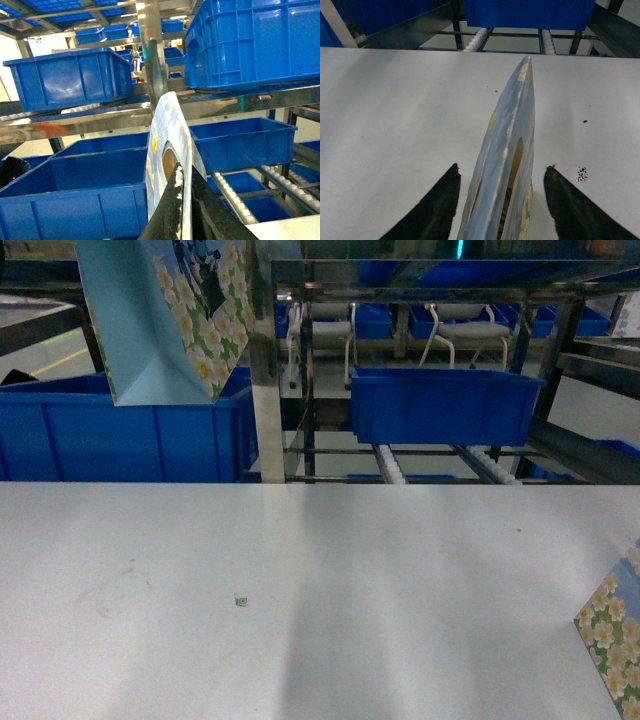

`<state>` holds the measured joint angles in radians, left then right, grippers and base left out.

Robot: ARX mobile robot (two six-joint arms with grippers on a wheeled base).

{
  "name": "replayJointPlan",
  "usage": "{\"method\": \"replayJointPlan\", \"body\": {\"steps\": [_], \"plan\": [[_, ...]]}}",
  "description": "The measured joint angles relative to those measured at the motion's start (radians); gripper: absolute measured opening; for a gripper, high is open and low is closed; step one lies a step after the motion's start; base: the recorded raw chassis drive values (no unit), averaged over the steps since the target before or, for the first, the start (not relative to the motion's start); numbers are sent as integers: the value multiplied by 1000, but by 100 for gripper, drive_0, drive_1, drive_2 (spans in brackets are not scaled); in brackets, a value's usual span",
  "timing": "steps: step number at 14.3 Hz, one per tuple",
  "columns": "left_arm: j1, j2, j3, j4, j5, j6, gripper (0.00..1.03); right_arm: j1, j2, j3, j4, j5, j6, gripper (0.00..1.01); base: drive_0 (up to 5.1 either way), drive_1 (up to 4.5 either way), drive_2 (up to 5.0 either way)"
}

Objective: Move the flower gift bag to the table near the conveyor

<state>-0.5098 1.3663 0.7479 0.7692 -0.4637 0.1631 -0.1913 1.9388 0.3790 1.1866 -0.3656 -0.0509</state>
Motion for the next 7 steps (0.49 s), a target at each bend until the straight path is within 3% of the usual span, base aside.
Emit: {"method": "replayJointPlan", "body": {"steps": [4, 5, 6, 7], "plan": [[0, 0, 0, 0, 0, 0, 2, -3, -133, -33, 10, 29, 33, 100, 0, 0, 0], [0, 0, 0, 0, 0, 0, 2, 10, -181, -39, -4, 36, 34, 97, 0, 0, 0], [0, 0, 0, 0, 0, 0, 2, 35, -300, -60, -42, 87, 42, 98, 0, 0, 0], [0, 0, 0, 0, 0, 0, 2, 69, -531, -98, -141, 224, 24, 98, 0, 0, 0]]}}
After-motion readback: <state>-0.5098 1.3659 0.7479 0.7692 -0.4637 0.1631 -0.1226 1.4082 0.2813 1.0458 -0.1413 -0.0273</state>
